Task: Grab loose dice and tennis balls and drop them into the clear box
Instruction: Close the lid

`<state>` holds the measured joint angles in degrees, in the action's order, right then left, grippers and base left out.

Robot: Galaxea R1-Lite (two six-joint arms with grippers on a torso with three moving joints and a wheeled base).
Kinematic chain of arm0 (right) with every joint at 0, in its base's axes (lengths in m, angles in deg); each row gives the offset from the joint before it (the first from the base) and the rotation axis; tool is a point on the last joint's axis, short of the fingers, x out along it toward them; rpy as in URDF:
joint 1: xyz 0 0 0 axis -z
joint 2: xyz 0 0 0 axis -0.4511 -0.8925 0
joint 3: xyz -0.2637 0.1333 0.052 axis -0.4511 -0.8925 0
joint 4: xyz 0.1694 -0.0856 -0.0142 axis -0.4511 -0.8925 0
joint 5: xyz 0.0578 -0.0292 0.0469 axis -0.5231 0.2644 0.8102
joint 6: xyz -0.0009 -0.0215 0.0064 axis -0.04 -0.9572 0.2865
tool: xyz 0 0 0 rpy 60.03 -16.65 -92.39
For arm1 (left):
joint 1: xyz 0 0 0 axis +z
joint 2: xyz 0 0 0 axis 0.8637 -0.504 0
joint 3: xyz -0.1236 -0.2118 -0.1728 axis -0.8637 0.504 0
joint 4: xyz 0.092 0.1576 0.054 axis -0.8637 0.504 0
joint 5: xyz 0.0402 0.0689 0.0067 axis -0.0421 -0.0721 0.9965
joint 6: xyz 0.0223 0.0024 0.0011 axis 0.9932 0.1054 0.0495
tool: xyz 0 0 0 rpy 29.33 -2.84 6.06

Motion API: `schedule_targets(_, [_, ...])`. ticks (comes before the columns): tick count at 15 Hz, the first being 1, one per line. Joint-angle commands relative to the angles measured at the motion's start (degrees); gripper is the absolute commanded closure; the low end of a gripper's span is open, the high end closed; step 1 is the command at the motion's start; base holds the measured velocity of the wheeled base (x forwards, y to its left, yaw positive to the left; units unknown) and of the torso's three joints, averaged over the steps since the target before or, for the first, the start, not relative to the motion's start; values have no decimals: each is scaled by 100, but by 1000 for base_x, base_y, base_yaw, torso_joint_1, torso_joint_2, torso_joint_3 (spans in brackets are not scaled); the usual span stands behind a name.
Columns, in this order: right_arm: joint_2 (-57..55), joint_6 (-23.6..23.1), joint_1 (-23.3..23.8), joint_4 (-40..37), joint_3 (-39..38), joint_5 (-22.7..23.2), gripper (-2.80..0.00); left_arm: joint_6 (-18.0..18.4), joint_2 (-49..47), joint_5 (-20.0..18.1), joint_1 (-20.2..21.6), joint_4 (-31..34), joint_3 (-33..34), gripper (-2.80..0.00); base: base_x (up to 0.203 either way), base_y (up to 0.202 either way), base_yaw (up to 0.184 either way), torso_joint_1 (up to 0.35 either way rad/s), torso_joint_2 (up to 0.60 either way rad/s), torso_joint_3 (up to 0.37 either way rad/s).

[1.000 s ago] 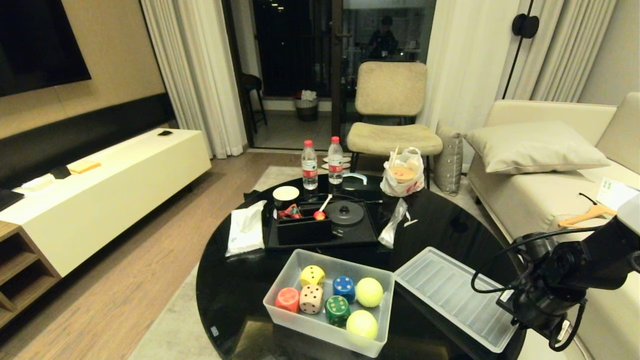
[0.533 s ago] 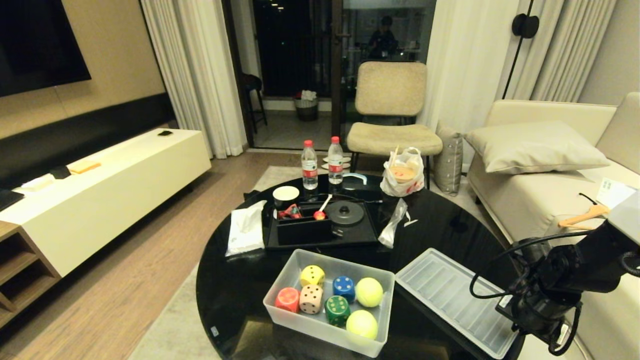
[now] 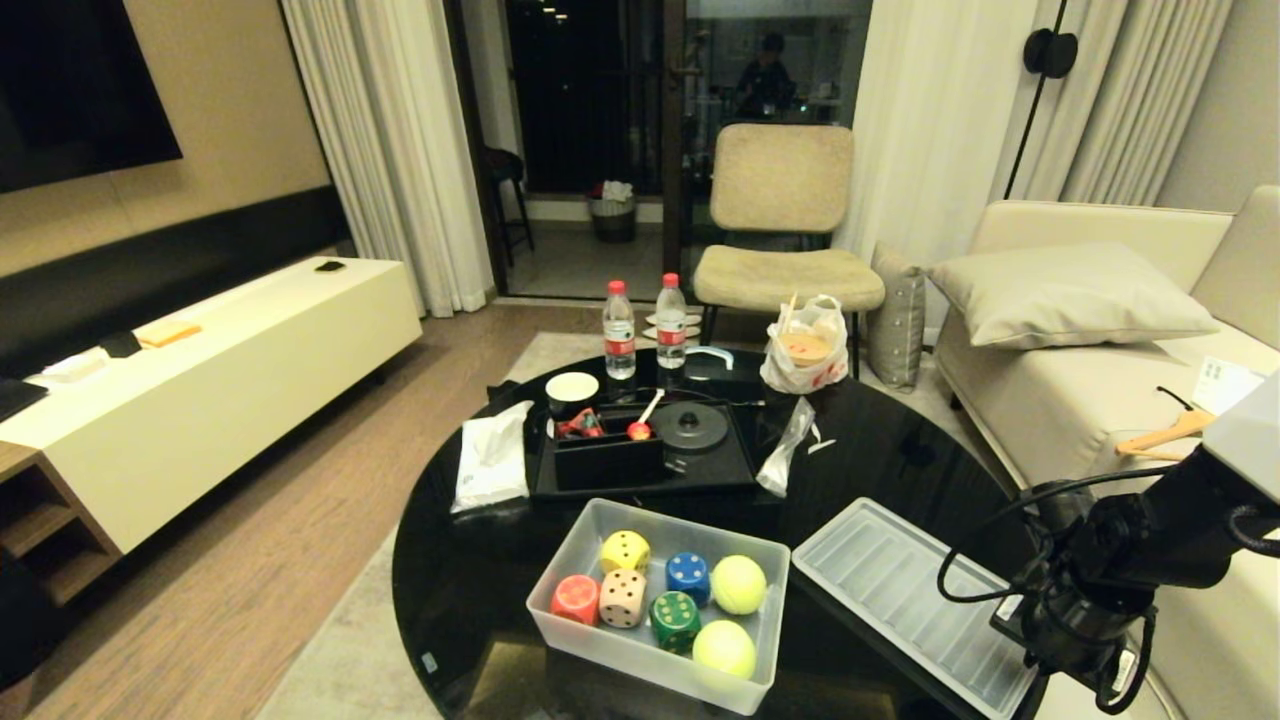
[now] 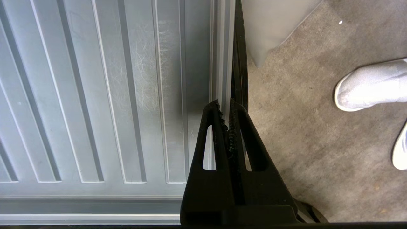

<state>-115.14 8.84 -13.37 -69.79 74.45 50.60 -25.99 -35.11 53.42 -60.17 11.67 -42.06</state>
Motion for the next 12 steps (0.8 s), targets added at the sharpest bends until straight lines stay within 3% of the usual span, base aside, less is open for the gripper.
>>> schedule_targets(1, [-38,22,0,-16,1,-6,0,-1,-7,-2,0,0,9,0,0,0,0,0,0,0])
schedule_targets(10, [-38,28,0,-13,14,-14,0,-1,-7,0,0,0,9,0,0,0,0,0,0,0])
schedule_targets(11, [-29,22,0,-16,45,-15,-280,-1,-7,7,0,0,9,0,0,0,0,0,0,0])
schedule_targets(12, [-29,22,0,-16,49,-15,-280,-1,-7,4,0,0,9,0,0,0,0,0,0,0])
